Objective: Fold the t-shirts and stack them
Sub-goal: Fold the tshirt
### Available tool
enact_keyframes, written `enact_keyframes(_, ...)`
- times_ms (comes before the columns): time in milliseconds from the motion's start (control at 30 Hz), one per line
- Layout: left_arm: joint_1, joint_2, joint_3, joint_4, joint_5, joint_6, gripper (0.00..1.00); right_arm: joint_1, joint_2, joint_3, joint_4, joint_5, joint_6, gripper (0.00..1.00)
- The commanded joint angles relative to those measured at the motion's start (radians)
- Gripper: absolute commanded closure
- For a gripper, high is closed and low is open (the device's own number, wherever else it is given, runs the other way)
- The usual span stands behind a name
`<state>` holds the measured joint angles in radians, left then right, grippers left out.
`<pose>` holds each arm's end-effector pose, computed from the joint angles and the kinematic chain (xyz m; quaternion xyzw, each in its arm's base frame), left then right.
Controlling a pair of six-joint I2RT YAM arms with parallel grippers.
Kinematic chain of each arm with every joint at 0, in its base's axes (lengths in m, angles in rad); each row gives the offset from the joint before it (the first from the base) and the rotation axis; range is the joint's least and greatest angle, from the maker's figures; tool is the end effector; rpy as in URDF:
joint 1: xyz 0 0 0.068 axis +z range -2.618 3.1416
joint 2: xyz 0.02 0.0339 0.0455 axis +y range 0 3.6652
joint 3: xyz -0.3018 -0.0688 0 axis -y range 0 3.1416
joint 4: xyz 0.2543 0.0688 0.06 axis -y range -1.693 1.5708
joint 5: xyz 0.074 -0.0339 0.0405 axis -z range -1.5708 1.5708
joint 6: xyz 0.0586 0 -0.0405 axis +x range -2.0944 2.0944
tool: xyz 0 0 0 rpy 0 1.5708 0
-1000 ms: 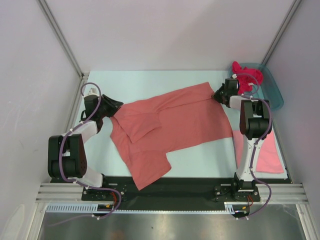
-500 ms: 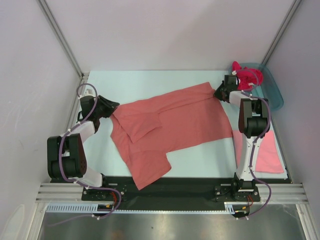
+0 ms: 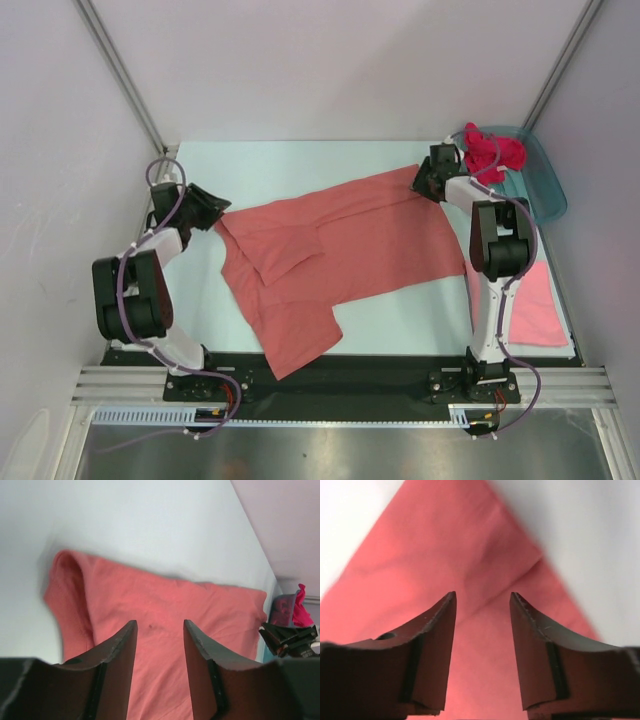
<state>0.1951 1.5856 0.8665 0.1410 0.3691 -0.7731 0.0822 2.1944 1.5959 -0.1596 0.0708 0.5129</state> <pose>0.3603 0.0496 0.2226 -0.3250 0.8057 -0.2881 0.4027 0.5349 0.0399 0.1737 0.2098 0.8938 0.0847 0.3872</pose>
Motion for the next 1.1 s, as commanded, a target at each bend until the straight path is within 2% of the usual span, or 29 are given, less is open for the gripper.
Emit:
enact_keyframes(0,0.006,0.071,0.075,0.034,0.083,0.019,0.53,0.059,-0.171,-0.039,-0.066,0.086,-0.086,0.48)
enact_keyframes(100,0.0,0.149,0.117,0.049,0.096,-0.005,0.56,0.067,-0.234,-0.102,-0.072,0.113,-0.105,0.43)
enact_keyframes(267,-0.002,0.289,0.146,0.033,0.074,-0.042,0.57,0.028,-0.358,-0.16,-0.09,0.092,-0.131,0.41)
enact_keyframes(400,0.01,0.367,0.236,-0.162,-0.002,0.026,0.57,0.004,-0.436,-0.198,-0.141,0.021,-0.122,0.39)
enact_keyframes(533,0.029,0.332,0.281,-0.286,-0.099,0.098,0.56,0.007,-0.515,-0.234,-0.211,0.023,-0.131,0.37)
enact_keyframes(600,0.032,0.257,0.263,-0.316,-0.163,0.129,0.54,0.013,-0.528,-0.225,-0.312,0.029,-0.128,0.34)
enact_keyframes(667,0.021,0.102,0.206,-0.328,-0.196,0.153,0.48,0.039,-0.544,-0.228,-0.4,0.07,-0.125,0.32)
enact_keyframes(700,0.014,0.05,0.189,-0.365,-0.203,0.159,0.48,0.053,-0.571,-0.243,-0.415,0.076,-0.132,0.31)
enact_keyframes(733,0.003,-0.07,0.152,-0.389,-0.222,0.163,0.46,0.062,-0.594,-0.264,-0.423,0.081,-0.132,0.31)
enact_keyframes(833,-0.089,-0.27,0.024,-0.468,-0.287,0.16,0.45,0.093,-0.694,-0.372,-0.425,0.034,-0.117,0.3)
enact_keyframes(867,-0.158,-0.391,-0.015,-0.492,-0.311,0.134,0.44,0.1,-0.715,-0.417,-0.425,0.015,-0.113,0.29)
enact_keyframes(900,-0.187,-0.46,-0.055,-0.524,-0.329,0.117,0.44,0.111,-0.737,-0.431,-0.428,-0.003,-0.105,0.29)
enact_keyframes(933,-0.283,-0.517,-0.123,-0.549,-0.363,0.098,0.44,0.12,-0.766,-0.447,-0.429,-0.035,-0.099,0.29)
enact_keyframes(967,-0.324,-0.624,-0.151,-0.582,-0.374,0.042,0.44,0.128,-0.78,-0.461,-0.434,-0.049,-0.099,0.29)
enact_keyframes(1033,-0.396,-0.718,-0.236,-0.667,-0.418,-0.009,0.45,0.159,-0.82,-0.481,-0.448,-0.062,-0.094,0.29)
enact_keyframes(1067,-0.47,-0.771,-0.259,-0.699,-0.444,-0.065,0.45,0.169,-0.835,-0.485,-0.463,-0.062,-0.093,0.29)
